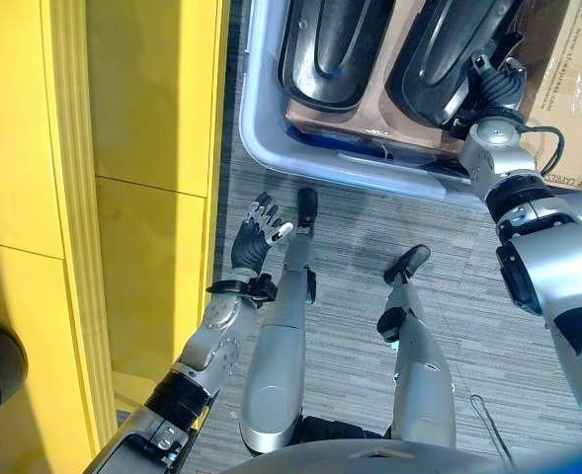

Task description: Move parts from the plastic box to the shelf.

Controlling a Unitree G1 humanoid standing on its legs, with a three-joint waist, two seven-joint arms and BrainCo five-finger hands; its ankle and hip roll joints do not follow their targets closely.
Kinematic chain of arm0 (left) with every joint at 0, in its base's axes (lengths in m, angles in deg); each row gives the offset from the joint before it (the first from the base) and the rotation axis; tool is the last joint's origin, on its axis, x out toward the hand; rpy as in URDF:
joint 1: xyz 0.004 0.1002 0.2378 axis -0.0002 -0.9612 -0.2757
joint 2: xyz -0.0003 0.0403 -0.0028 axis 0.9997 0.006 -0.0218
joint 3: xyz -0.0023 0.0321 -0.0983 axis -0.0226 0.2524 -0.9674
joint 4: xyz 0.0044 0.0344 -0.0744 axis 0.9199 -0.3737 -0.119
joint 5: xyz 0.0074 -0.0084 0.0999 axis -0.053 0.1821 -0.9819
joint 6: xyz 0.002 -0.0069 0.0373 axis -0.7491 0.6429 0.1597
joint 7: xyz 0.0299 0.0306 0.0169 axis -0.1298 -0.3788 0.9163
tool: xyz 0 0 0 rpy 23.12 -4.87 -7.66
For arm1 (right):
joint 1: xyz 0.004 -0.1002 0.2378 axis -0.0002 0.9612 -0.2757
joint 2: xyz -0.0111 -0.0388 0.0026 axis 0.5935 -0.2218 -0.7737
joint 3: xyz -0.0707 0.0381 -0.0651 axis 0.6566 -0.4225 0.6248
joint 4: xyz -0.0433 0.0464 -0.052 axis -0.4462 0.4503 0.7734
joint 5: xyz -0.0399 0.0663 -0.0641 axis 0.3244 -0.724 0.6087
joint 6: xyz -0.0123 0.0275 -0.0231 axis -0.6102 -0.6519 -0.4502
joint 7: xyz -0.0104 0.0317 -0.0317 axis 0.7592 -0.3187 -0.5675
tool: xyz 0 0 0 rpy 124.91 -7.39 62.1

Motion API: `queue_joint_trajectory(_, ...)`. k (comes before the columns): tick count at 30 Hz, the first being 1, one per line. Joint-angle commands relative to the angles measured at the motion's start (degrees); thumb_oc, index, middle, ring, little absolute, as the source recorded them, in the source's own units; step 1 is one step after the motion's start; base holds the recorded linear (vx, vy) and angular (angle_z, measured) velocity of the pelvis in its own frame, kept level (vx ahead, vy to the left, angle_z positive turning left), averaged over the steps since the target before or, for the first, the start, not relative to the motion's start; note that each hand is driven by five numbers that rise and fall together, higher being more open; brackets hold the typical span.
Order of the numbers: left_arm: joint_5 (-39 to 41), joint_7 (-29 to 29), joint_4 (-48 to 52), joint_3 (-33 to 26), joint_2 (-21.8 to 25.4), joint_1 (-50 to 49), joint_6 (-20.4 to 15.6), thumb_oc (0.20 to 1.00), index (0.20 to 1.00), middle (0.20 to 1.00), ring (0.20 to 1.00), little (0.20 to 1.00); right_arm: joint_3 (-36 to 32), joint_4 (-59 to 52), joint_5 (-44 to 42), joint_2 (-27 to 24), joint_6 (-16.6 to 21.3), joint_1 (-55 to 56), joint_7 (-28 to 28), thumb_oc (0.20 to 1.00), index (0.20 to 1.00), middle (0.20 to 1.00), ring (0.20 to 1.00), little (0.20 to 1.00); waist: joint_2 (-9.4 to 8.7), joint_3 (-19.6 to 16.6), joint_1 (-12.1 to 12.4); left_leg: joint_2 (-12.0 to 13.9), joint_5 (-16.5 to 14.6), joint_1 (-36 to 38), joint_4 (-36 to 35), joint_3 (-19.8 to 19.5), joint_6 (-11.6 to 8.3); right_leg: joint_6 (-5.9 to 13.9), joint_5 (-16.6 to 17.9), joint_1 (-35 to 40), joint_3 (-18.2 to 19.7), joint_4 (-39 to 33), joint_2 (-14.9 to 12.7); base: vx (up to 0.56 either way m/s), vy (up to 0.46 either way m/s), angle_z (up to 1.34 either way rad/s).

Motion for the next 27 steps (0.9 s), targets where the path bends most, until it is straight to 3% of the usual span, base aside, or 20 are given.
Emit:
queue_joint_trajectory(1, 0.9, -0.4, 4.4, 2.6, 1.1, -0.7, -2.2, 1.000, 1.000, 1.000, 1.000, 1.000, 4.1, 1.1, 0.4, -1.3, -0.9, -0.1, 1.6, 0.200, 0.200, 0.200, 0.200, 0.200, 1.58, -0.1, 0.6, 0.6, -8.8, 2.0, 4.6, -2.9, -2.91, 4.89, -5.0, 1.6, 1.0, 4.1, -3.2, 0.00, 0.000, 0.00)
queue_joint_trajectory(11, 1.0, -0.8, 4.3, 2.6, 1.3, -1.0, -2.1, 1.000, 1.000, 1.000, 1.000, 1.000, 3.8, 0.3, 0.3, -1.1, -0.9, 0.8, 1.8, 0.200, 0.200, 0.200, 0.200, 0.200, 1.51, -0.1, 0.2, 0.7, -8.7, 2.9, 4.5, -2.8, -3.03, 4.96, -4.8, 2.2, 1.1, 4.1, -3.4, 0.00, 0.000, 0.00)
queue_joint_trajectory(27, 1.8, -1.6, 3.6, 1.9, 1.7, -1.5, -1.4, 1.000, 1.000, 1.000, 1.000, 1.000, 5.1, -4.6, 3.9, -2.5, -0.6, 2.9, 1.7, 0.200, 0.200, 0.200, 0.200, 0.200, -0.56, -0.1, -1.2, 1.0, -8.0, 8.2, 3.0, -2.1, -3.25, 5.13, -3.9, 6.6, 1.0, 3.0, -3.0, 0.00, 0.000, 0.00)
